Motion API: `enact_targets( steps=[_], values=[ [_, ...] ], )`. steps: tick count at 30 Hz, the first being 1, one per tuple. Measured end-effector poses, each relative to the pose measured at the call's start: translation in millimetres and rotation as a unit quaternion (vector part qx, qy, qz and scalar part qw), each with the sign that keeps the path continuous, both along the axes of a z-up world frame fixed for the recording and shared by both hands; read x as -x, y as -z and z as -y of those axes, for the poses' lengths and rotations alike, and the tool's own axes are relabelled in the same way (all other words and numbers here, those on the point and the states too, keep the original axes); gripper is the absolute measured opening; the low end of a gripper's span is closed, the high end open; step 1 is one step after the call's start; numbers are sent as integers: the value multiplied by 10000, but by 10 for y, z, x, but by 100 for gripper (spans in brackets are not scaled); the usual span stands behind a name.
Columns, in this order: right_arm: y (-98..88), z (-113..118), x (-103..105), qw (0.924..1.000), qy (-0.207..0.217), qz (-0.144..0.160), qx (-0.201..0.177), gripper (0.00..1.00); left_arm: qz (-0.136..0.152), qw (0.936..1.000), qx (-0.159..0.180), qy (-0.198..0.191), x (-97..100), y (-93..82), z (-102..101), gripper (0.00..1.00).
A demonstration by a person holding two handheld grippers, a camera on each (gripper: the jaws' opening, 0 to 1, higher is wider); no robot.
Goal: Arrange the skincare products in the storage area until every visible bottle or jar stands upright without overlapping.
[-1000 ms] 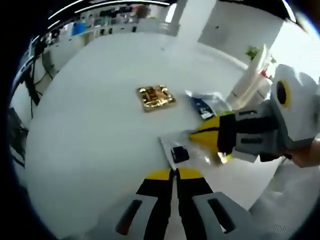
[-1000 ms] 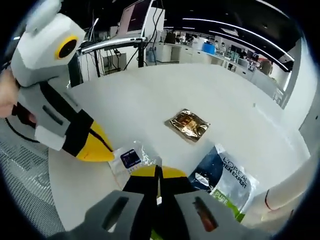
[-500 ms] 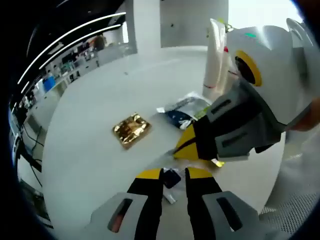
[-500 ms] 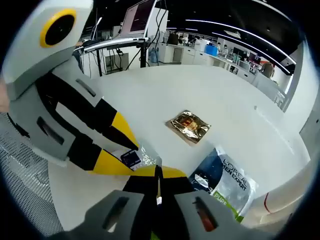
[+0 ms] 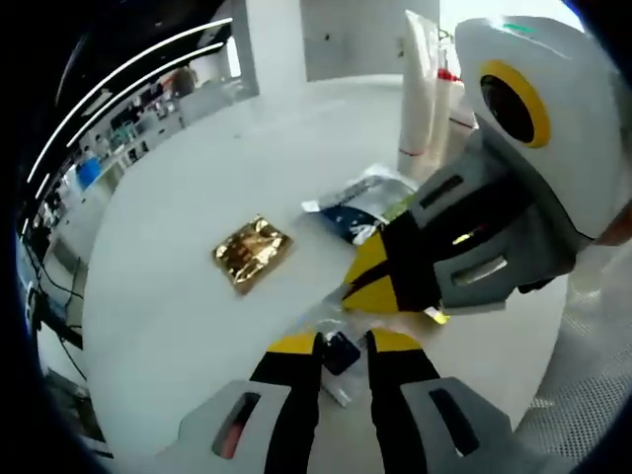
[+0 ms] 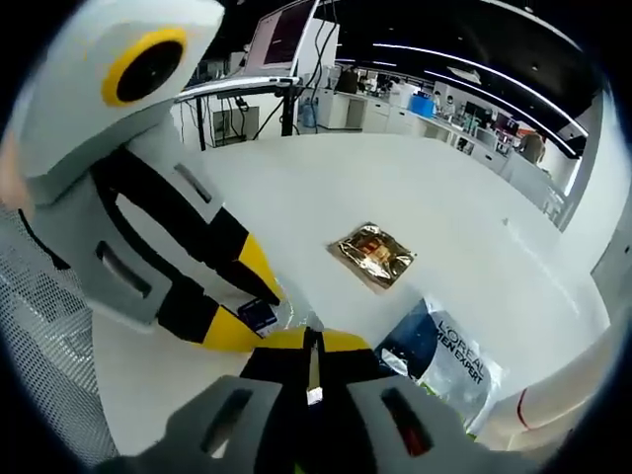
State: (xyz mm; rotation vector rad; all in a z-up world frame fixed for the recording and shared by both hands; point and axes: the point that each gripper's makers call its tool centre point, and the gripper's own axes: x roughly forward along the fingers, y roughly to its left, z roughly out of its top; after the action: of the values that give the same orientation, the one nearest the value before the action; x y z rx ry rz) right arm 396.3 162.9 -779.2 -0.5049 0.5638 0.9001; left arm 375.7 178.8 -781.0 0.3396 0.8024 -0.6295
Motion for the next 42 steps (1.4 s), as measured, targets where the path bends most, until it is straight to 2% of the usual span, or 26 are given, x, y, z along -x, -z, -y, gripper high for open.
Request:
enact_targets(
  steps=[2,3,4,6,13,24,35,42],
  values=[
    [-40,35,-23,9999,46,91,1,10,15,10000,-5,-10,1,0,-1,16],
    [-126,50,-61,9996,120,206,-178,11,36,10000,-17,3,3,2,-1,16],
    [-157,63,-65,9994,148,195,-237,10,42,10000,-11,1,2,3,-1,16],
    [-219,118,-78,9992,187,286,-227,11,42,10000,-2,7,1,5,-1,16],
    [-303,351,-56,9977,500,319,-327,23,19,10000,-33,-3,5,4,1,16],
    [-284,665,127,9948,909,46,-450,35,-10,10000,-37,-81,11,-7,0,16],
    [-257,826,267,9935,1030,-162,-462,39,-65,9998,-78,-195,11,-16,-11,15],
    [-279,884,321,9926,1087,-185,-517,44,-40,9997,-46,-226,37,-47,-21,18]
  ],
)
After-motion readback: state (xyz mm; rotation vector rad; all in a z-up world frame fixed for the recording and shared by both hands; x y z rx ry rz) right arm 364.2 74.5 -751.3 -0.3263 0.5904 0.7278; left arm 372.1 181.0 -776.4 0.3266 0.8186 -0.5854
